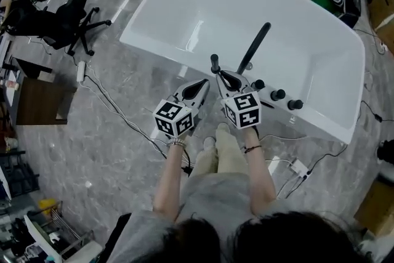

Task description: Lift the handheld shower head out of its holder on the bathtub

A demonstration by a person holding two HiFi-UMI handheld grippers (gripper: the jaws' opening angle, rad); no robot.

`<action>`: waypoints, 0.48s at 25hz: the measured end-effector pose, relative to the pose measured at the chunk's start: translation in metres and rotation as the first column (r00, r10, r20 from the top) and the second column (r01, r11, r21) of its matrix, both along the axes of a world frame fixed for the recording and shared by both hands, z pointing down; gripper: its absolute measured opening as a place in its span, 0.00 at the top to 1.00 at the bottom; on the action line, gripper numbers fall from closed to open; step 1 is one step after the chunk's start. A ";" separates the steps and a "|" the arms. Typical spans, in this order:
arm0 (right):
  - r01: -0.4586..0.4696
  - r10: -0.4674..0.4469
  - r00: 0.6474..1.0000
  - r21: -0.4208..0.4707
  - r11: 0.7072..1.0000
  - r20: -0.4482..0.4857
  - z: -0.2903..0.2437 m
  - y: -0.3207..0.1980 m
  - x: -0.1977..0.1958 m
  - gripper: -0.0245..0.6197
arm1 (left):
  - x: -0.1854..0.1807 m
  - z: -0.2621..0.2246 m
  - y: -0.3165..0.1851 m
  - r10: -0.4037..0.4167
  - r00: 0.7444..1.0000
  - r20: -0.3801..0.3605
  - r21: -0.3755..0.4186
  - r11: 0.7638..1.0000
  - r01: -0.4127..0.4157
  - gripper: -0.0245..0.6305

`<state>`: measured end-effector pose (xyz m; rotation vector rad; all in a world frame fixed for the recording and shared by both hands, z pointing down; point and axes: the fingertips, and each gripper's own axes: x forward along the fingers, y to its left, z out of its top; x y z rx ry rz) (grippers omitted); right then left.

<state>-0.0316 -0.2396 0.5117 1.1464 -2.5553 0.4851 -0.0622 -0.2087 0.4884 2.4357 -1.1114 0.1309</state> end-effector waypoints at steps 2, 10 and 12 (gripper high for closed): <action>0.001 -0.002 1.000 -0.026 1.000 -0.010 0.023 -0.004 -0.005 0.92 | -0.005 0.020 -0.001 -0.008 1.000 -0.002 -0.026 1.000 0.008 0.96; -0.043 0.041 0.999 -0.062 0.997 -0.036 0.090 -0.030 -0.018 0.85 | -0.025 0.076 -0.014 -0.002 1.000 -0.009 -0.053 0.999 0.002 0.96; -0.051 0.048 0.998 -0.070 0.996 -0.047 0.101 -0.033 -0.022 0.82 | -0.029 0.085 -0.016 0.006 1.000 -0.010 -0.060 0.998 -0.006 0.96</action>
